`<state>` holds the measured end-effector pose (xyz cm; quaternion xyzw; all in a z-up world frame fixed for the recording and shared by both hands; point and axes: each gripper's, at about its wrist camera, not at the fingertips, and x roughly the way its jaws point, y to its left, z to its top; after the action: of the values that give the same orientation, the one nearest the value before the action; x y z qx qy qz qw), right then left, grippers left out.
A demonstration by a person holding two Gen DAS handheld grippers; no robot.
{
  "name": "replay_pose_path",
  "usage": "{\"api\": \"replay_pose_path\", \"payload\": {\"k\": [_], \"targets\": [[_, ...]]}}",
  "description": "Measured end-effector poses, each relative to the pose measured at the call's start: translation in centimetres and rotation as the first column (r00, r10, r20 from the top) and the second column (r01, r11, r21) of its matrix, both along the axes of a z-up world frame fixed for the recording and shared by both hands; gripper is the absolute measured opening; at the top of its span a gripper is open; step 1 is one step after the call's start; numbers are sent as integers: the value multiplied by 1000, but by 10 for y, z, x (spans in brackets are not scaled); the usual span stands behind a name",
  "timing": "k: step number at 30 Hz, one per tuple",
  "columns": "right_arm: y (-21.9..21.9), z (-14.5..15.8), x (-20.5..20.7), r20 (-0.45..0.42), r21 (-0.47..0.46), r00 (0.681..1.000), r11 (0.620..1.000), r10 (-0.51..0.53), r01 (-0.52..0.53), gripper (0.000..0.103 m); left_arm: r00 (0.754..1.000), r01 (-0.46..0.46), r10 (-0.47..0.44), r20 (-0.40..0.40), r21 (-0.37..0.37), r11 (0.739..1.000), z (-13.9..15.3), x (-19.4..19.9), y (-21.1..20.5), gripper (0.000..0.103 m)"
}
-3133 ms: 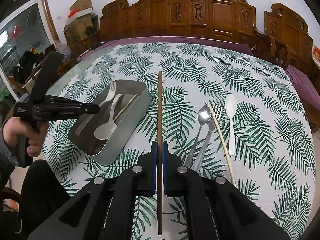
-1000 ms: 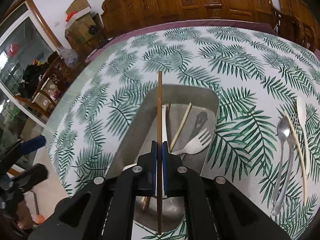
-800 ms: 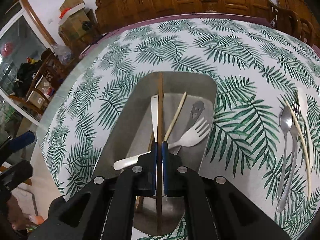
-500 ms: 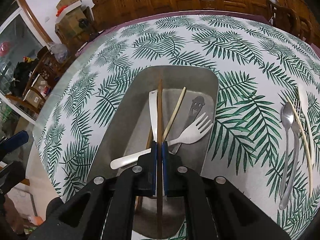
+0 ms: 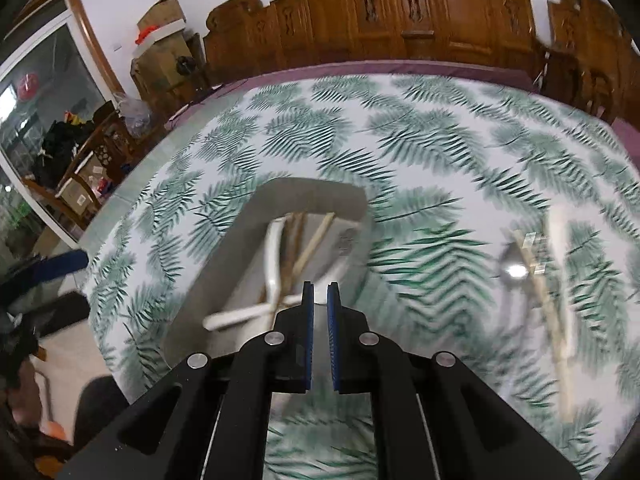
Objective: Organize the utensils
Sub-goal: 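Move the open left tool back toward the metal spoon and fork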
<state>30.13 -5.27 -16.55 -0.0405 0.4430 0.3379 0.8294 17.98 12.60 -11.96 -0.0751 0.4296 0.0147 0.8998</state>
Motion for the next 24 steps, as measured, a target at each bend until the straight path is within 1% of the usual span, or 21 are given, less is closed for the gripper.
{"api": "replay_pose_path", "payload": {"k": [3, 6, 8, 10, 12, 15, 20, 24], "targets": [[-32, -1, 5, 33, -38, 999, 999, -21, 22, 10, 1000, 12, -12, 4, -4, 1000, -1, 7, -11, 80], [-60, -6, 14, 34, -61, 998, 997, -46, 48, 10, 1000, 24, -24, 6, -11, 1000, -3, 15, -24, 80], [-77, -10, 21, 30, -70, 998, 995, -62, 64, 20, 999, 34, -34, 3, -12, 999, -5, 21, -32, 80], [-94, -15, 30, 38, -95, 996, 992, -85, 88, 24, 999, 43, -43, 2, -14, 999, -7, 25, -38, 80], [-107, -24, 35, 38, -123, 994, 987, -101, 105, 24, 999, 54, -54, -1, -12, 998, -9, 31, -46, 80], [-125, -36, 43, 20, -138, 992, 983, -122, 124, 24, 998, 65, -65, -3, -13, 998, -10, 36, -56, 80], [-134, -48, 49, 12, -144, 995, 984, -100, 101, 24, 996, 84, -84, -18, -11, 996, -17, 45, -70, 80], [-129, -55, 59, 11, -149, 998, 987, -63, 64, 24, 995, 92, -93, -33, -17, 996, -23, 51, -79, 80]]}}
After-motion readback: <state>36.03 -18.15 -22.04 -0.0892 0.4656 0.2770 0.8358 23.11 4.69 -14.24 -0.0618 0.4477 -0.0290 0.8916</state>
